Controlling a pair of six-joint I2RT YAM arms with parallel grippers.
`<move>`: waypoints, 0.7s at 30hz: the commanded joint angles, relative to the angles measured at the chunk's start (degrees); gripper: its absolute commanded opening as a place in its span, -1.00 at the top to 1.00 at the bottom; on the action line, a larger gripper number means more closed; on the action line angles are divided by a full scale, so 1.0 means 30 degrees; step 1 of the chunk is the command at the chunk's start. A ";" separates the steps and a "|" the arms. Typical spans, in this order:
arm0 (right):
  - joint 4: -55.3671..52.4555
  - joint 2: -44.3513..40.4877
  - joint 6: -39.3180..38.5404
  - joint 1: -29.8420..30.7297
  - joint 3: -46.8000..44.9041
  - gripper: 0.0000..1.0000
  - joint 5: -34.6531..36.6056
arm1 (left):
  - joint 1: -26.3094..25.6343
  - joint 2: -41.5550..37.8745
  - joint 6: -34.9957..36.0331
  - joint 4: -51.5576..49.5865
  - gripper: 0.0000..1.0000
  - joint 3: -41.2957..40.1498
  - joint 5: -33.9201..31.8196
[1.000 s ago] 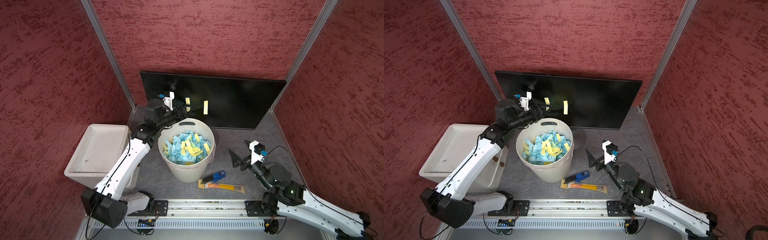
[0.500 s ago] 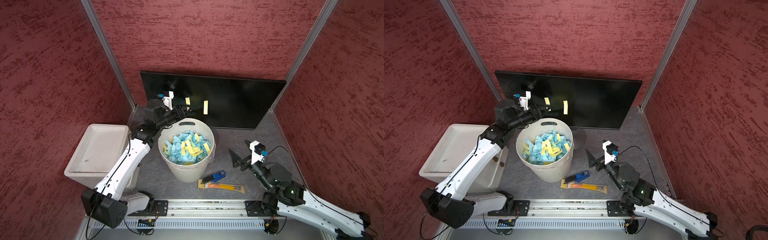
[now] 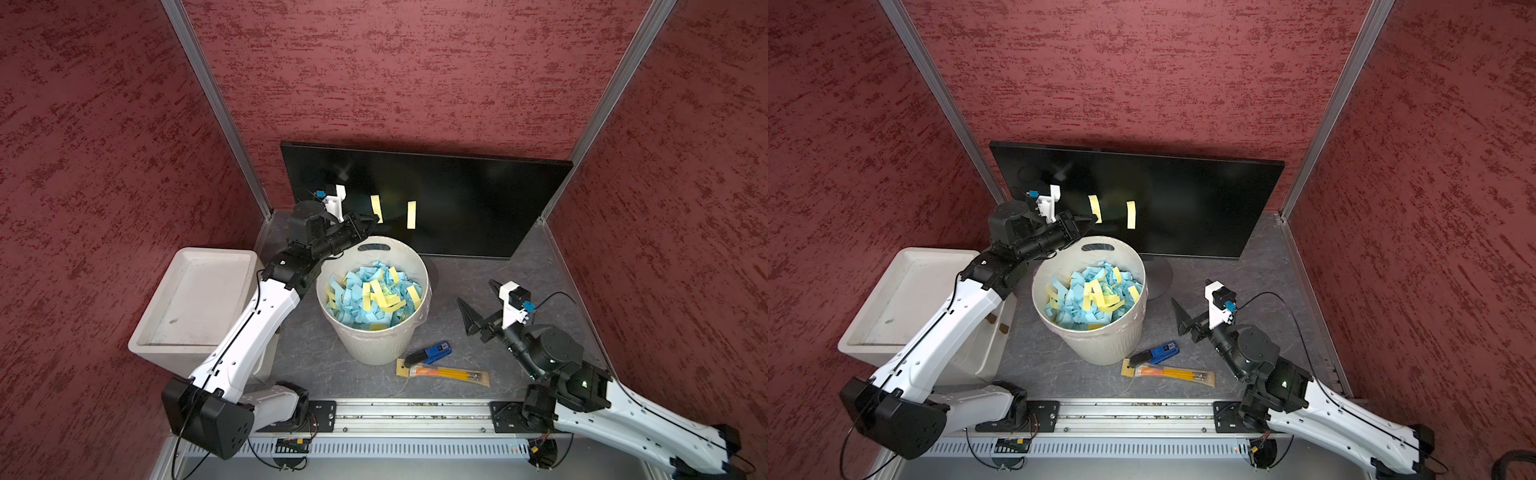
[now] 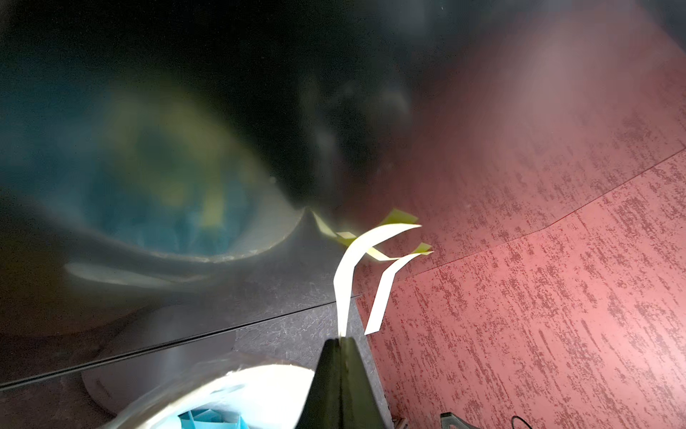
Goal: Remove the sticky note from the monitor
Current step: Tear off the sticky note from the monitor.
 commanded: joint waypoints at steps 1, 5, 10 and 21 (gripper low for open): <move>0.0169 -0.0170 0.0051 -0.0153 -0.0107 -0.97 0.0309 | 0.0149 -0.0422 0.0121 -0.0152 1.00 -0.0328 -0.0296; 0.0169 -0.0185 0.0075 -0.0148 -0.0107 -0.97 0.0284 | 0.0146 -0.0769 0.0093 -0.0193 1.00 -0.0603 -0.0332; 0.0140 -0.0243 0.0096 -0.0160 -0.0116 -0.97 0.0302 | 0.0041 -0.1308 0.0071 -0.0251 1.00 -0.0998 -0.0397; 0.0110 -0.0257 0.0128 -0.0146 -0.0077 -0.97 0.0259 | -0.0646 -0.2807 0.0291 -0.0934 1.00 -0.1850 -0.0834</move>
